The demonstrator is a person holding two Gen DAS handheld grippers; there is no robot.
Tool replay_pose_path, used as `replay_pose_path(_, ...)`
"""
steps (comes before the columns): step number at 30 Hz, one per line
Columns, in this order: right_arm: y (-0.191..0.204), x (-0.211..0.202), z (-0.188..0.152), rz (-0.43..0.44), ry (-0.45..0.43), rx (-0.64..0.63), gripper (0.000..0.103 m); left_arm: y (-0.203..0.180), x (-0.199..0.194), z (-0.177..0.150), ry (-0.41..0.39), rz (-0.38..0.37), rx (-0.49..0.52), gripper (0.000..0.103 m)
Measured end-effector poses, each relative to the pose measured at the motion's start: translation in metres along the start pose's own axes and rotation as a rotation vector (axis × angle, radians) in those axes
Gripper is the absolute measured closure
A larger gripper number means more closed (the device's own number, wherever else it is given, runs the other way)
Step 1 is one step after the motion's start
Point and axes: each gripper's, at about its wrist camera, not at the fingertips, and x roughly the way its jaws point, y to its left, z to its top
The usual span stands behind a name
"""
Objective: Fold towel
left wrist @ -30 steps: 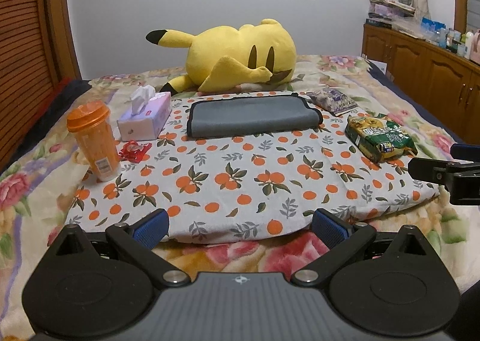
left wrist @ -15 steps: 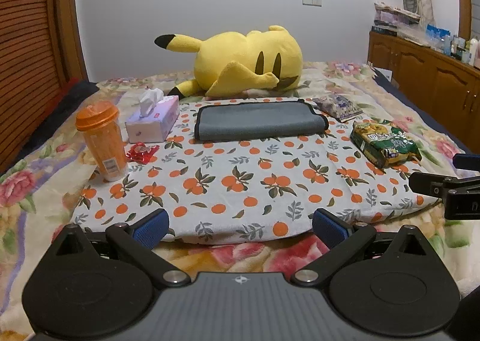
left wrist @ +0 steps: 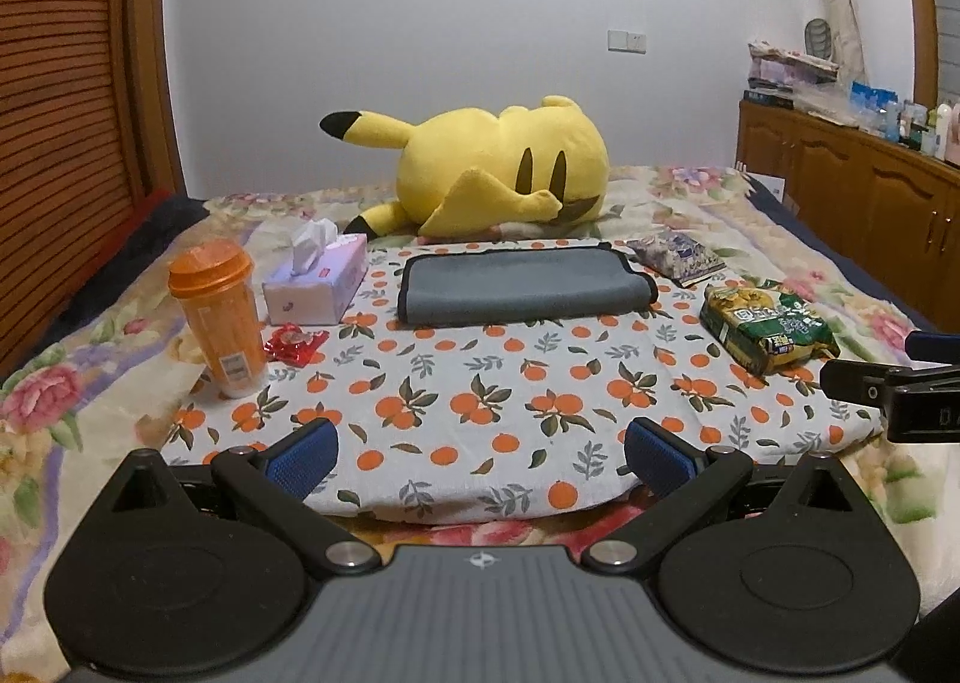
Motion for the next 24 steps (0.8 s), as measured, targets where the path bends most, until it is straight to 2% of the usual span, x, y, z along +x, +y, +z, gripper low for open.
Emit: replay_pose_path(24,-0.001,-0.016,0.003,-0.002,-0.104,-0.001,0.000,-0.004,-0.020,0.002,-0.122,0.003,0.033,0.000)
